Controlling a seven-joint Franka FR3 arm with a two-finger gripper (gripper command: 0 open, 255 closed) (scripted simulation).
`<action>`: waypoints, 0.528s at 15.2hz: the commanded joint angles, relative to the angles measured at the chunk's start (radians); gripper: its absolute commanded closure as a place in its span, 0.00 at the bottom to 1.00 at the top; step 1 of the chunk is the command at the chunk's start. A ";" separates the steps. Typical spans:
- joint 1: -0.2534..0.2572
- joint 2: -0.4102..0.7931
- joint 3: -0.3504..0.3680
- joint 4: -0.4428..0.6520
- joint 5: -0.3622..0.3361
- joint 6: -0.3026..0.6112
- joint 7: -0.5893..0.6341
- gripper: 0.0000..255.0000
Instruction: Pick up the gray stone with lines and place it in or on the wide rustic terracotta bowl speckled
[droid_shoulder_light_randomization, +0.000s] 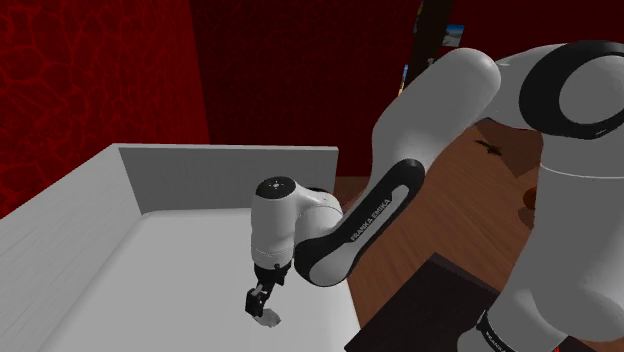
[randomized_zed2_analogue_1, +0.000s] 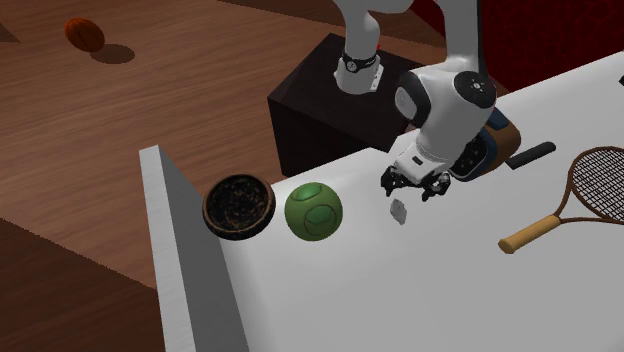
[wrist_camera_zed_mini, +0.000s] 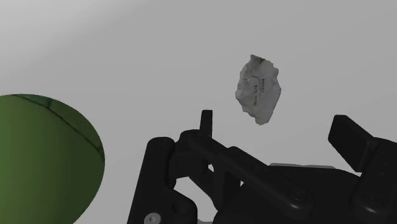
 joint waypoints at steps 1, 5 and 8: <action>0.055 0.069 -0.048 0.025 -0.081 0.023 0.100 0.00; 0.094 0.132 -0.092 0.045 -0.135 0.056 0.151 0.00; 0.112 0.170 -0.118 0.056 -0.165 0.082 0.172 0.00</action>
